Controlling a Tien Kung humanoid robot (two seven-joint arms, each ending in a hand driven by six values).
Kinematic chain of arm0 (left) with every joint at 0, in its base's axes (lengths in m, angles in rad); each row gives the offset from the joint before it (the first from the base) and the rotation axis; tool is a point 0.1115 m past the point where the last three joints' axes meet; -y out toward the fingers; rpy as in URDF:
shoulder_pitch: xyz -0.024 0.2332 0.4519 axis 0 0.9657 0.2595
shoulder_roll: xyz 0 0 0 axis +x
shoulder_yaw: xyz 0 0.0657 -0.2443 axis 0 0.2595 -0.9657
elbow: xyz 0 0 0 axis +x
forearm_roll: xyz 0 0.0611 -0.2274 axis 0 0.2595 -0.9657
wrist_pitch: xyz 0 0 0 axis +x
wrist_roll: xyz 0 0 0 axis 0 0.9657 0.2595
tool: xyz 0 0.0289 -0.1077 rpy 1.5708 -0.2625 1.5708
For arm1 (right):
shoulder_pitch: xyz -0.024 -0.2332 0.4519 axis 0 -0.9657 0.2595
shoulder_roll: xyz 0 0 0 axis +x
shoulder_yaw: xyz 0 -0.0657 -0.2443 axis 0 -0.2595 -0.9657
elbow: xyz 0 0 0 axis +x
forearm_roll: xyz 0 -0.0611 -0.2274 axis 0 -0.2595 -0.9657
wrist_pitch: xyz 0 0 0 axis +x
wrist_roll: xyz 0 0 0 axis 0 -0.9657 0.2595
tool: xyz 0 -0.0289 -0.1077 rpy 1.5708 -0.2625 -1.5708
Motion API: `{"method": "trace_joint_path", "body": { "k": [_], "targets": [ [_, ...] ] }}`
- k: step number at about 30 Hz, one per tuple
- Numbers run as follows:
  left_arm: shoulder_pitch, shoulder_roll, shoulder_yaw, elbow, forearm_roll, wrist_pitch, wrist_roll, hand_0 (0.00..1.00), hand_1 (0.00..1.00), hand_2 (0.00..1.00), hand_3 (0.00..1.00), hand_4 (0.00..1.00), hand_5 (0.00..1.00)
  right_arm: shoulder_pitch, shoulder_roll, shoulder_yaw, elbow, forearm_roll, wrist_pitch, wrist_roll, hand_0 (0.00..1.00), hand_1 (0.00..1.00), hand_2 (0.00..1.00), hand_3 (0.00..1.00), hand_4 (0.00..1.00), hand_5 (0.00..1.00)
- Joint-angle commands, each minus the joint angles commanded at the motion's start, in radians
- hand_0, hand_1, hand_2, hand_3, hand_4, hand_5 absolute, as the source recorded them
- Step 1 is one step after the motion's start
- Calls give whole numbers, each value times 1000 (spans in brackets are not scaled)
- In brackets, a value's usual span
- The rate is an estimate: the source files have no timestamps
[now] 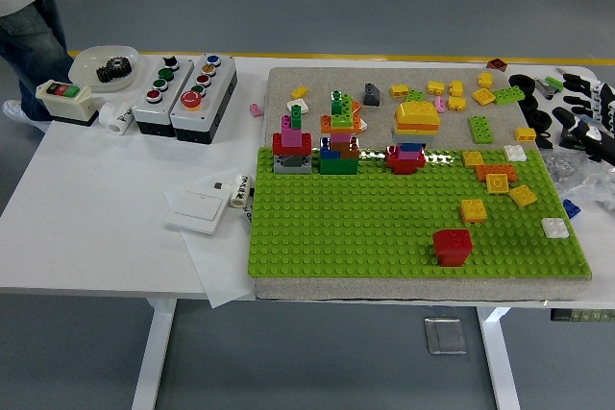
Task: Pick up the brick,pile it on top of brick,press brick,pick up the brick,pile it on top of brick,press brick
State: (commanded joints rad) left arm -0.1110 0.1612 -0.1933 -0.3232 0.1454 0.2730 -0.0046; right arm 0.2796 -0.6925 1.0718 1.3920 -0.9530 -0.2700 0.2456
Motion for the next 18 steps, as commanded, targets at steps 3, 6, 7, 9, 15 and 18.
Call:
{"method": "trace_joint_path", "body": {
  "k": [3,6,7,9,15,18],
  "targets": [
    [0,0,0,0,0,0,1,819,898,921,813,806,804,-6,1,11,-2,117,9,-4,854,818,855,879,998,903],
    [-1,0,1,0,-1,0,0,819,898,921,813,807,805,-11,1,21,-5,253,20,-9,861,820,856,879,998,930],
    [-1,0,1,0,-1,0,1,819,898,921,813,807,805,-12,0,24,-6,292,25,-12,861,820,856,879,998,930],
    [-1,0,-1,0,1,0,2,819,898,921,813,807,805,-13,0,29,-10,370,34,-17,861,820,856,879,998,930],
    [-2,1,1,0,-3,0,0,820,898,921,814,806,803,-12,3,38,-25,418,59,-27,876,822,856,880,998,952],
    [-2,0,2,1,-7,0,-1,821,898,921,814,809,804,-4,6,37,-34,418,68,-30,887,831,865,887,998,964]
  ]
}}
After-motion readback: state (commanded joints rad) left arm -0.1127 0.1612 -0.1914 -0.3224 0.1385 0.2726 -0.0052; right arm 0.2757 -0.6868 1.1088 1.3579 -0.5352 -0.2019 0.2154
